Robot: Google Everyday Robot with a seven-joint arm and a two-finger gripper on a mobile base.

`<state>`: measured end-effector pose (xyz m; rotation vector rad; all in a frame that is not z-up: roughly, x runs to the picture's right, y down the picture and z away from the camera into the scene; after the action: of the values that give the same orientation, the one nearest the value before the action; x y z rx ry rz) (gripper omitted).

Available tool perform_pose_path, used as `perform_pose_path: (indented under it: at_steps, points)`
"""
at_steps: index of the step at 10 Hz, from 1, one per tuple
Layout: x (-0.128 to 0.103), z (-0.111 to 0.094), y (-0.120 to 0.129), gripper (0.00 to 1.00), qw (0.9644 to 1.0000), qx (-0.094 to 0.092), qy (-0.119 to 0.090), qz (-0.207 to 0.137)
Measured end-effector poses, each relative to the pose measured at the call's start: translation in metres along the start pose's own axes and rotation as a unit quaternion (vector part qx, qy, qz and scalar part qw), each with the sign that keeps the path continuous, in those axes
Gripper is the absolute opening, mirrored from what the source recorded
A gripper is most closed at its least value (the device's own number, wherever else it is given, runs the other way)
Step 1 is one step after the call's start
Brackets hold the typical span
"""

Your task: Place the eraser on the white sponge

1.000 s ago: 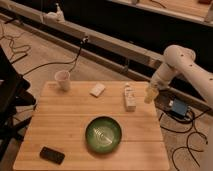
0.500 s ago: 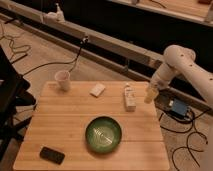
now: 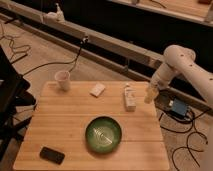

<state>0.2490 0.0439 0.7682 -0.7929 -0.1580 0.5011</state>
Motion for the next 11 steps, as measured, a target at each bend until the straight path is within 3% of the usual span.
perform_pose_path:
  at_steps: [2,6,8,10,11]
  points:
    - [-0.003,0.003,0.000,0.63,1.0000,-0.007,-0.001,0.000]
    - [-0.045,0.031,0.013,0.63,0.9995,-0.030,-0.012,-0.001]
    - [-0.089,0.035,0.029,0.63,0.9975,-0.033,-0.063,-0.005]
    - [-0.135,0.024,0.058,0.63,0.9930,-0.022,-0.111,-0.034]
    - [-0.148,0.022,0.074,0.63,0.9911,-0.020,-0.121,-0.051]
